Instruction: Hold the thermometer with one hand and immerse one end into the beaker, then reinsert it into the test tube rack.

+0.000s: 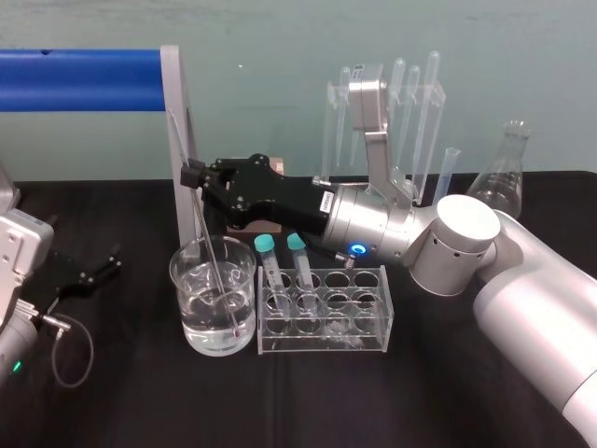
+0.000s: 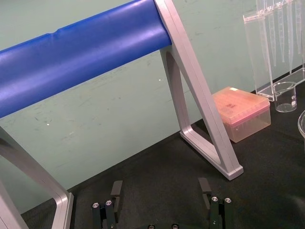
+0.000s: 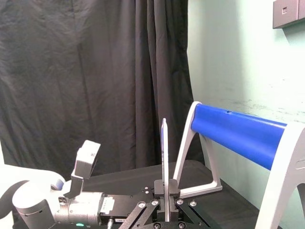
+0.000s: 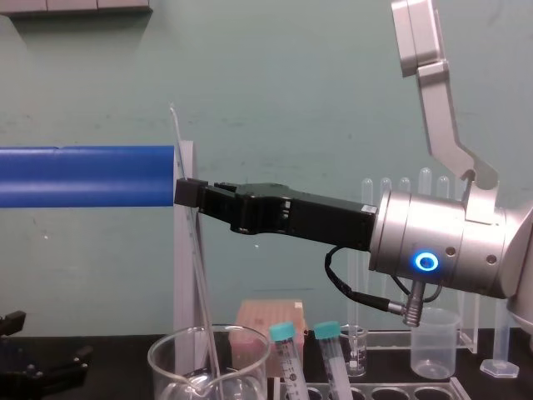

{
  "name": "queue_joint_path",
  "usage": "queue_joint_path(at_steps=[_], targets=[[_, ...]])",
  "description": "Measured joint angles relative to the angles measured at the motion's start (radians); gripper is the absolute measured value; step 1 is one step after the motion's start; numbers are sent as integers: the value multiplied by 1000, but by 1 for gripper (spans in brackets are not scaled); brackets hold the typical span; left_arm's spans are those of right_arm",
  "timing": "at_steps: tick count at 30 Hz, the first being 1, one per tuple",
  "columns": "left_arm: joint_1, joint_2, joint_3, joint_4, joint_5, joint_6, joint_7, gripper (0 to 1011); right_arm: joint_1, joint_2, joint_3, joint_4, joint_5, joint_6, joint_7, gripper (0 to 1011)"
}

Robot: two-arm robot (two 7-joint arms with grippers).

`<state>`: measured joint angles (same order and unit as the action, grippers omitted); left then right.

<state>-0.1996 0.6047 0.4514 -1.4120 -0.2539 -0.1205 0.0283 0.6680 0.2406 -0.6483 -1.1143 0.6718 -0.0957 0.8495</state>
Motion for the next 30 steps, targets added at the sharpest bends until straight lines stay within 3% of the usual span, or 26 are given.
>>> queue_joint_path(at_steps=[17, 24, 30], targets=[[0, 0, 0, 0, 0, 0, 0, 1008, 5, 1, 11, -18, 14, 8, -2, 53], [0, 0, 0, 0, 0, 0, 0, 1008, 18, 27, 68, -128, 101, 49, -1, 53], [0, 0, 0, 0, 0, 0, 0, 1008, 29, 67, 150, -248, 199, 83, -25, 53]])
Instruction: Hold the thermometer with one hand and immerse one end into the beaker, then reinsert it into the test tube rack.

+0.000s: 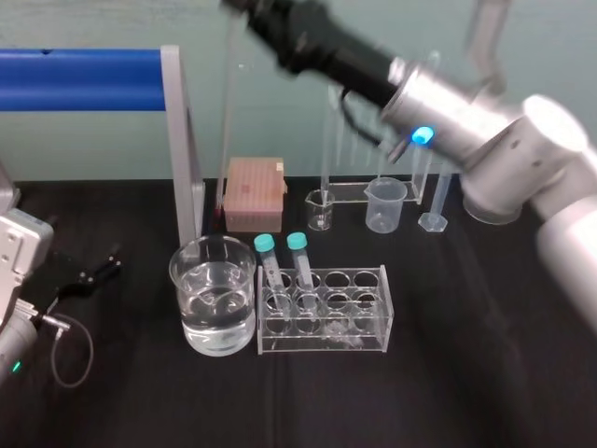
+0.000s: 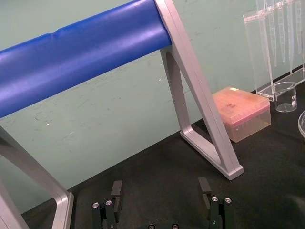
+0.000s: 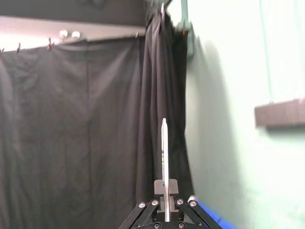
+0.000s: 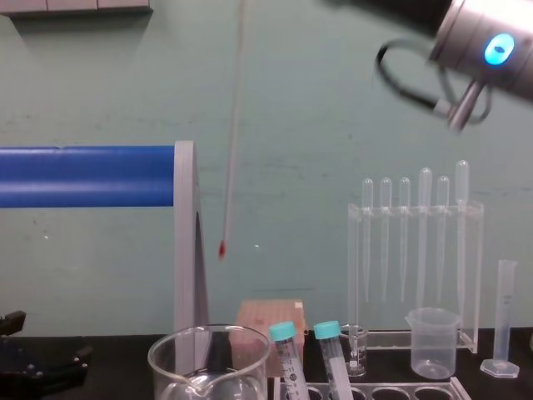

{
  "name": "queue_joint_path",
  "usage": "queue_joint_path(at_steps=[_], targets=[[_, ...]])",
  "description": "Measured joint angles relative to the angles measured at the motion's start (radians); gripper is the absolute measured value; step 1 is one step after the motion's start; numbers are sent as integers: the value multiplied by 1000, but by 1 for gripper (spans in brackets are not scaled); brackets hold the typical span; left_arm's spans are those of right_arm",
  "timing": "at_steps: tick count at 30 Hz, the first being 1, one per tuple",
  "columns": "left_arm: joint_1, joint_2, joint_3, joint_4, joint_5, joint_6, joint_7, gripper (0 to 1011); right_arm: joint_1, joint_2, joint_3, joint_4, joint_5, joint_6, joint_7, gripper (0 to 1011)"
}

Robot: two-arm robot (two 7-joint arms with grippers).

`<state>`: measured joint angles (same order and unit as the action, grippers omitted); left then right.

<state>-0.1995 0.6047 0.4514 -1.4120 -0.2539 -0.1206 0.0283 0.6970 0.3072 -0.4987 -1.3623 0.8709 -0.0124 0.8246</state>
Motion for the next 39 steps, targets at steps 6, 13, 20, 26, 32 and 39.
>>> queue_joint_path(at_steps=[6, 13, 20, 26, 32, 39], targets=[[0, 0, 0, 0, 0, 0, 0, 1008, -34, 77, 61, -106, 35, 6, -58, 53], [0, 0, 0, 0, 0, 0, 0, 1008, -171, 208, 109, -237, 56, 26, -147, 53], [0, 0, 0, 0, 0, 0, 0, 1008, -297, 278, 142, -303, 72, 13, -228, 53], [0, 0, 0, 0, 0, 0, 0, 1008, -364, 294, 143, -301, 48, -11, -270, 53], [0, 0, 0, 0, 0, 0, 0, 1008, -377, 288, 128, -273, 0, -48, -261, 53], [0, 0, 0, 0, 0, 0, 0, 1008, -378, 265, 110, -235, -62, -94, -221, 53]])
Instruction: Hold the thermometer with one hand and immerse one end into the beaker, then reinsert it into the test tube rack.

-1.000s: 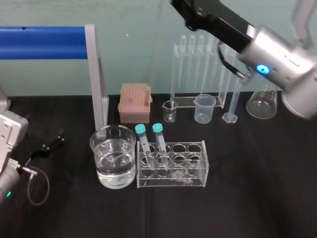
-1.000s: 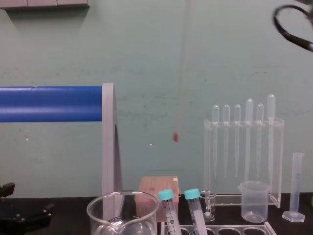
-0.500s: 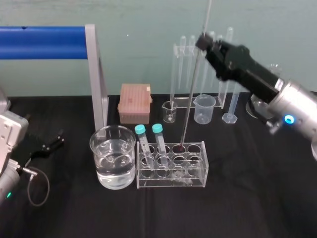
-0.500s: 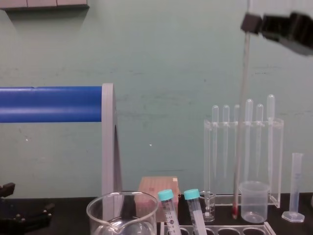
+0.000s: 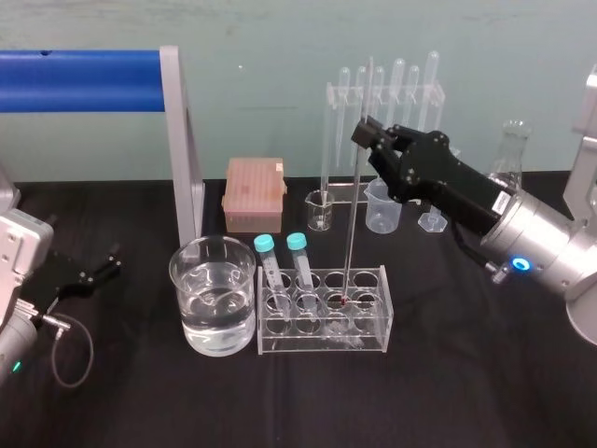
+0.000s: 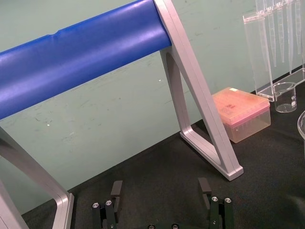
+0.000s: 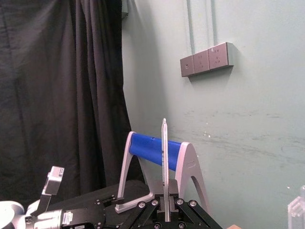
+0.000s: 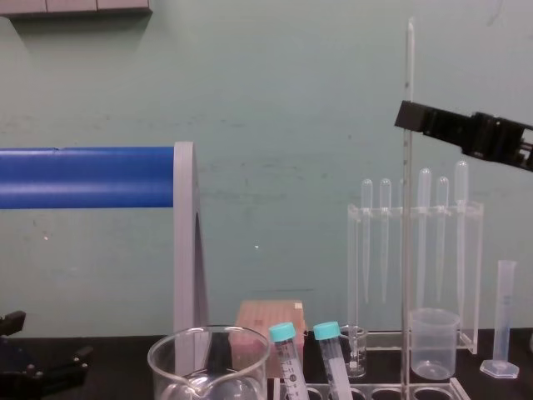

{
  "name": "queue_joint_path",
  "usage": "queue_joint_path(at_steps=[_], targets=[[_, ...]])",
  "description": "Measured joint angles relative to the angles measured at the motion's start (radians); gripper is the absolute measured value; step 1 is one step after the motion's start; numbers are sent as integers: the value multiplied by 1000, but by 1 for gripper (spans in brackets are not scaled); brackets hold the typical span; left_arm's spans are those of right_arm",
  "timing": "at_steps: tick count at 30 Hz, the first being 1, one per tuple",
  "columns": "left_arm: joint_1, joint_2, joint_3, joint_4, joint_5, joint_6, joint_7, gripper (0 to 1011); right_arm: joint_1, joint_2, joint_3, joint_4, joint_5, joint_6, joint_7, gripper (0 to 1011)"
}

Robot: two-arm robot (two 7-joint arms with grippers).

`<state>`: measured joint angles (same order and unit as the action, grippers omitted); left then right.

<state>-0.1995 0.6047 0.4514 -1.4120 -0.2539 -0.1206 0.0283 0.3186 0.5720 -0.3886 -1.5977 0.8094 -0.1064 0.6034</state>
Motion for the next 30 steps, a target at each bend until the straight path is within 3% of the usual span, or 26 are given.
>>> queue_joint_path(at_steps=[12, 30], targets=[[0, 0, 0, 0, 0, 0, 0, 1008, 17, -36, -32, 70, -83, -48, 62, 53], [0, 0, 0, 0, 0, 0, 0, 1008, 64, -64, -81, 153, -166, -70, 132, 53]])
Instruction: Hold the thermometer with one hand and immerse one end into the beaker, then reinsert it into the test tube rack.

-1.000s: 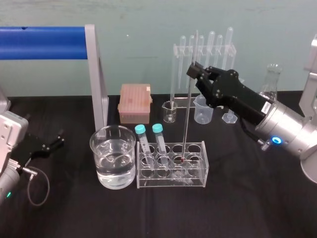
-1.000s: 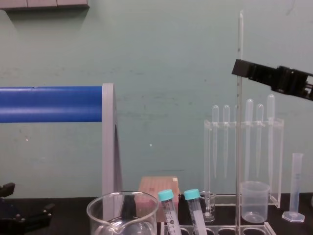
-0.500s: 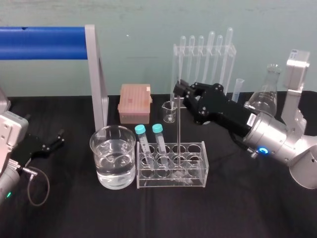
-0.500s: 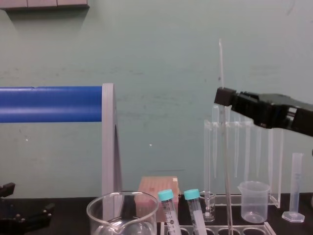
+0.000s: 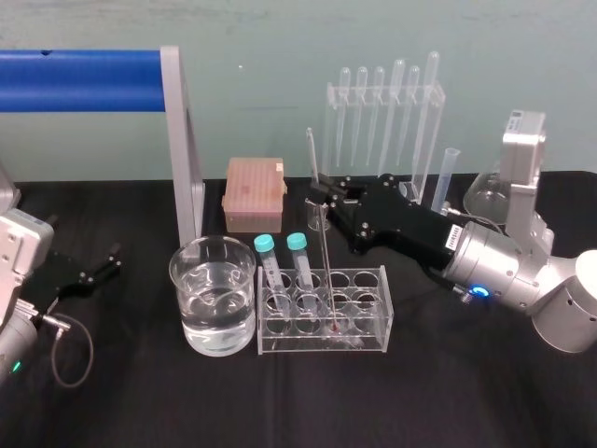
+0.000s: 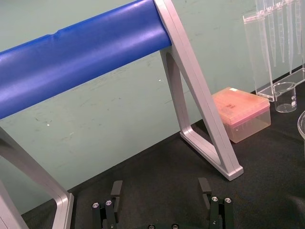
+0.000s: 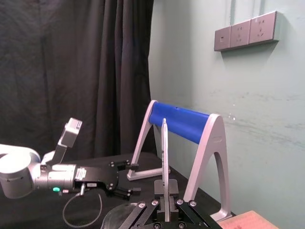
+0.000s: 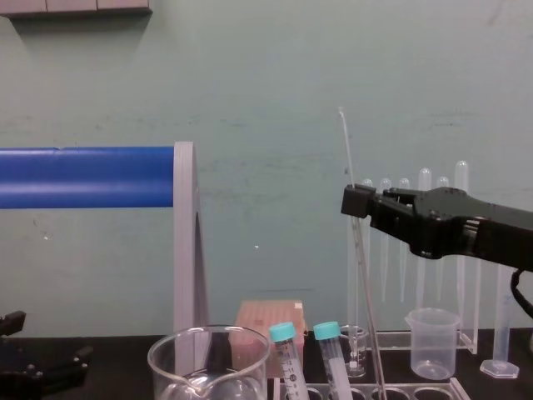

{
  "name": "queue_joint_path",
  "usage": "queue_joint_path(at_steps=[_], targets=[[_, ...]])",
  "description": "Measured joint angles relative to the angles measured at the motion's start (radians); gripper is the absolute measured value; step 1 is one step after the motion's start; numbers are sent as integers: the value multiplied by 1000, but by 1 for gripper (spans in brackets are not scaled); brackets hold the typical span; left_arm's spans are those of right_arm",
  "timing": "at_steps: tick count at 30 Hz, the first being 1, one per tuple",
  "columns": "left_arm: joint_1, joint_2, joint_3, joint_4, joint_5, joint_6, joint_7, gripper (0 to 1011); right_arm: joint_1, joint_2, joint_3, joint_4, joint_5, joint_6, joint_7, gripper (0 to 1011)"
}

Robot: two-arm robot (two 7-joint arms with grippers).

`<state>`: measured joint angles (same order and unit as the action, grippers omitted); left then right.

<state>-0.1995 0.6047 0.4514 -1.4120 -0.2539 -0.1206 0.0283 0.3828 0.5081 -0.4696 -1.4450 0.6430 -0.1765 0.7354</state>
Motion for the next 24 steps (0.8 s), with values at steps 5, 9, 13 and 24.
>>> queue_joint_path(at_steps=[5, 9, 13, 24], targets=[[0, 0, 0, 0, 0, 0, 0, 1008, 8, -2, -6, 9, -19, 2, 0, 53], [0, 0, 0, 0, 0, 0, 0, 1008, 11, -5, -8, 12, -27, 3, -2, 53], [0, 0, 0, 0, 0, 0, 0, 1008, 11, -5, -8, 12, -27, 4, -2, 53], [0, 0, 0, 0, 0, 0, 0, 1008, 10, -5, -7, 12, -25, 6, -3, 87]])
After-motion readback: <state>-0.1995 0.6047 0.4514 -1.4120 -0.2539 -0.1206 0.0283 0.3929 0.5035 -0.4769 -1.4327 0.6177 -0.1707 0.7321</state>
